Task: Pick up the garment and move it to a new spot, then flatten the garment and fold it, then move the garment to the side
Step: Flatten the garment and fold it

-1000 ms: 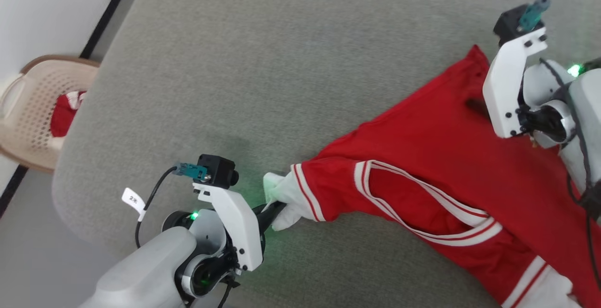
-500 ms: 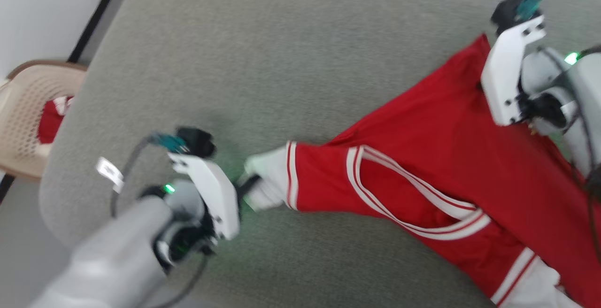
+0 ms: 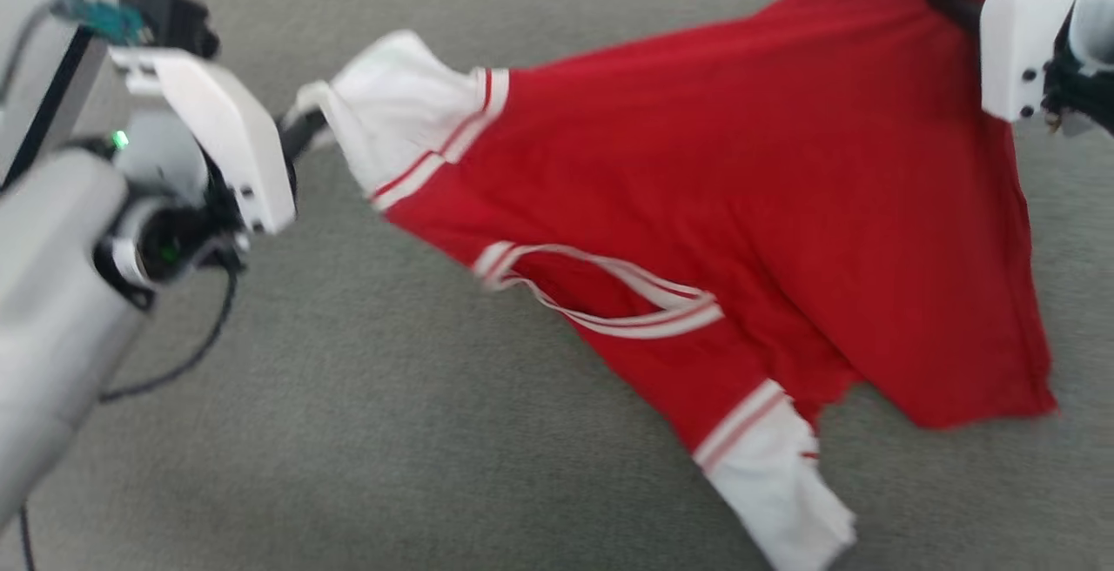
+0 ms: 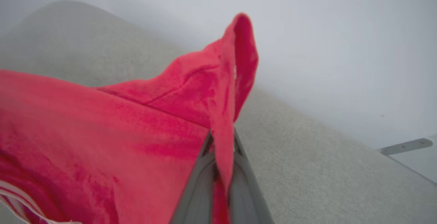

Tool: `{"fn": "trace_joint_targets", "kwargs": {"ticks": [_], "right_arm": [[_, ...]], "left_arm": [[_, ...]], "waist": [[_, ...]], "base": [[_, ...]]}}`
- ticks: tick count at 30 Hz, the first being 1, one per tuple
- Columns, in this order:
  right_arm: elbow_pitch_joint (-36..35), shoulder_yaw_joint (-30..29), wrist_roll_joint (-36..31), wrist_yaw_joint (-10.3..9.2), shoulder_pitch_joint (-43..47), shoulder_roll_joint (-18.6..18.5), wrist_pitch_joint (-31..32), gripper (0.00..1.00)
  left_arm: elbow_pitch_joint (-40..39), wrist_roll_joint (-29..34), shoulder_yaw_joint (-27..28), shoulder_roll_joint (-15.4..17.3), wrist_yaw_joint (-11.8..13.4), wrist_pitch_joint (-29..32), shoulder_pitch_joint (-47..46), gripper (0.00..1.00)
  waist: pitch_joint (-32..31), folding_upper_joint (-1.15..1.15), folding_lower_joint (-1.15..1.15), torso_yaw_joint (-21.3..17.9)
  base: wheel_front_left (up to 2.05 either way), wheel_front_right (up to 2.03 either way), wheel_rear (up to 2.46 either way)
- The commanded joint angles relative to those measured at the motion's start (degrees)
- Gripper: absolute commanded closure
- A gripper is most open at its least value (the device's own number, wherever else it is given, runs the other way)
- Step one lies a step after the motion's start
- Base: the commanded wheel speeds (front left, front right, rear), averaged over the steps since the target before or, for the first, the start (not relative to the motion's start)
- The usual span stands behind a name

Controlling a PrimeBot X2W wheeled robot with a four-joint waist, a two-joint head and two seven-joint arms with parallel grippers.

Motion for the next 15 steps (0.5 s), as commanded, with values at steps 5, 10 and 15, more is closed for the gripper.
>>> {"fn": "trace_joint_targets", "kwargs": {"ticks": [5,10,15], "right_arm": [[-0.45,-3.9,-0.91,-0.04,-1.37,1.35,-1.22,1.0],[-0.02,-6.4,-2.88,-0.04,-2.44,3.18,-0.71,1.0],[1.99,-8.74,-5.61,-0.03,-4.33,5.78,-1.92,1.0]], "left_arm": [[1.9,1.38,0.5,-0.65,1.82,3.69,-7.75,1.0],[4.75,2.63,0.22,-2.58,1.67,5.59,-13.15,1.0],[9.27,4.16,-0.1,-5.24,0.27,5.15,-18.08,1.0]], "waist": [[-4.18,0.0,0.0,-4.69],[-5.46,0.0,0.0,-6.65],[-4.94,0.0,0.0,-8.05]], "base": [[0.0,0.0,0.0],[0.0,0.0,0.0],[0.0,0.0,0.0]]}}
